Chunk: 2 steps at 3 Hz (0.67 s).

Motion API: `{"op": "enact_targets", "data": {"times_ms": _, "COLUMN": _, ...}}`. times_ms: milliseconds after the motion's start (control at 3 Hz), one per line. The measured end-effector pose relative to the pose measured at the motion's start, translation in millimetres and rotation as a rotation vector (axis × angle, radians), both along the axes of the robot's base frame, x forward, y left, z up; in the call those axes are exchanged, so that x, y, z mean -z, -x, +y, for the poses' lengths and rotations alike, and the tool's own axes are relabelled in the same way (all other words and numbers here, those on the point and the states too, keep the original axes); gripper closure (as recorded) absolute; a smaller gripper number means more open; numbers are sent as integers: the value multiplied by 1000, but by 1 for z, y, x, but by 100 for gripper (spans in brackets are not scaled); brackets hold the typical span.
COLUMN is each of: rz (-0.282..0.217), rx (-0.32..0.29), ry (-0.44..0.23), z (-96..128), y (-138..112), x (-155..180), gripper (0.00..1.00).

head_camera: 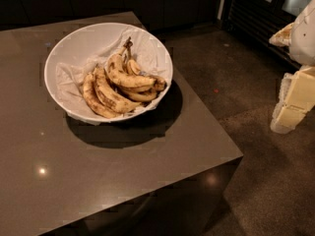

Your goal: Pick banana from white bowl

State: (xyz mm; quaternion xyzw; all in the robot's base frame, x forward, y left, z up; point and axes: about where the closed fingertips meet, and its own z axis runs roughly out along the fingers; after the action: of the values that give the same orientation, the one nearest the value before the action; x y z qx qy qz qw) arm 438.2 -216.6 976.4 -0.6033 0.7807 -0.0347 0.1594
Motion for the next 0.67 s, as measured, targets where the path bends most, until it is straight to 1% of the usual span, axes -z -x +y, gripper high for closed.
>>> {"op": "enact_targets", "data": {"times_ms": 333, "rz": 0, "rx": 0, "ry": 0, "z": 0, "y": 0, "x": 0, "gripper": 0}}
{"op": "enact_targets", "data": {"times_ms": 667, "rz": 13, "rx": 14, "ry": 9, "z": 5, "y": -2, "x": -5, "gripper": 0}}
